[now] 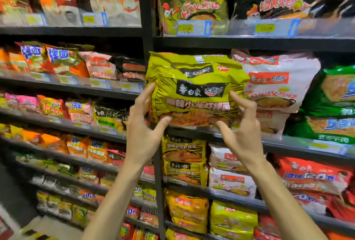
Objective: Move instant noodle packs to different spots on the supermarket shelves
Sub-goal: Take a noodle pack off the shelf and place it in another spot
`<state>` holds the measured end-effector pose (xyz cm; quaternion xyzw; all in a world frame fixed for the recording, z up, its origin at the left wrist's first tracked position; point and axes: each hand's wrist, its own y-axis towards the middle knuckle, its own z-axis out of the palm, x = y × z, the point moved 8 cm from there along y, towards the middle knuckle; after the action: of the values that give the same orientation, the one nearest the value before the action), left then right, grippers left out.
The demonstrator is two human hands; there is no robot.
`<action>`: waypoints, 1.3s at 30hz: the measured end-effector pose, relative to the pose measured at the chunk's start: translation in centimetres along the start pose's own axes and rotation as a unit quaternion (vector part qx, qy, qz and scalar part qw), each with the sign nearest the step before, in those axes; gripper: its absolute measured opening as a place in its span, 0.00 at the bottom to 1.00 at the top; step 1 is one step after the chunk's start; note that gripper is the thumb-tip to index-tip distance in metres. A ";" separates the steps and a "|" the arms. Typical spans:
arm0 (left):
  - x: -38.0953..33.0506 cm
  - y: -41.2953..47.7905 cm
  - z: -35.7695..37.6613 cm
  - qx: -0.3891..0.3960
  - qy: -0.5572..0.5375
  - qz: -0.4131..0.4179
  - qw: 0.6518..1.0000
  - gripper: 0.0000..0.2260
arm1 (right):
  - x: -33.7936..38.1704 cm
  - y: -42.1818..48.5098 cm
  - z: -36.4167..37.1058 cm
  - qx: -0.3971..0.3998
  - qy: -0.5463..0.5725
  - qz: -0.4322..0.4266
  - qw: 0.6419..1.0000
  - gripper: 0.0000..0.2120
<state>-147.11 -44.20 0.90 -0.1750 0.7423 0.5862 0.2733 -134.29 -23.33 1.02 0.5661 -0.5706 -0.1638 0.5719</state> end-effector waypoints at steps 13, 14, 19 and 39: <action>6.9 5.8 4.0 0.009 -0.051 0.002 0.999 0.37 | -3.0 3.9 3.5 -0.046 -0.107 0.011 0.993 0.35; 7.1 6.2 4.3 0.013 -0.049 0.004 0.999 0.37 | -3.3 4.1 3.6 -0.050 -0.107 0.013 0.993 0.35; 8.1 7.6 5.4 0.005 -0.023 0.005 1.000 0.35 | -4.3 5.1 4.2 -0.067 -0.122 -0.008 0.990 0.34; 10.1 9.1 8.6 -0.038 0.026 -0.005 0.999 0.34 | -7.0 7.1 7.1 -0.091 -0.158 0.017 0.983 0.35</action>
<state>-158.64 -33.03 0.35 -0.2041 0.7257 0.6079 0.2494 -145.53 -18.55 1.57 0.4686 -0.6461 -0.2929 0.5265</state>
